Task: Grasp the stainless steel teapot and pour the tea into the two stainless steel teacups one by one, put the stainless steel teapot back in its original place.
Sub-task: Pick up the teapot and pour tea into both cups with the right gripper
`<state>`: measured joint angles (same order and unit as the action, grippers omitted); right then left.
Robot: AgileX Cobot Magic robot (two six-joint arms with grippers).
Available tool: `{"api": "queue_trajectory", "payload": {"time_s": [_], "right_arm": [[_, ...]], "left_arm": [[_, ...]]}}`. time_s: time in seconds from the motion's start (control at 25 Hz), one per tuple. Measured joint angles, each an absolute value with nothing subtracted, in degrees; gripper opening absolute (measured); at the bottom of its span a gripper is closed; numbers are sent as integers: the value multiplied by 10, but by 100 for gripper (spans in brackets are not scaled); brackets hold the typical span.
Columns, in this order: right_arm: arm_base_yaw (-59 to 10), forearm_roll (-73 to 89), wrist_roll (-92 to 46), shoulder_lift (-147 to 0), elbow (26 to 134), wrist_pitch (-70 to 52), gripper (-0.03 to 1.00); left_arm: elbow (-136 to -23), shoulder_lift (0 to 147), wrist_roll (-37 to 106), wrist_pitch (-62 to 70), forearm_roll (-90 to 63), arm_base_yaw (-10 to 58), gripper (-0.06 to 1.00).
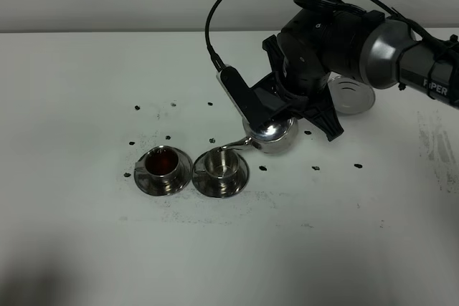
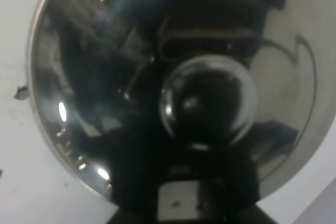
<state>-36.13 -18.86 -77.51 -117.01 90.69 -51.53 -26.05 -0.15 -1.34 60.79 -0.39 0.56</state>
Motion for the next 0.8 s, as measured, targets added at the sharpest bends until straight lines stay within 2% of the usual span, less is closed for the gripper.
{"api": "queue_trajectory", "payload": {"time_s": [0.8], "right_arm": [[-392, -314, -752, -1189, 907, -500, 17]], "left_arm": [[-261, -2, -14, 608, -4, 6, 65]]}}
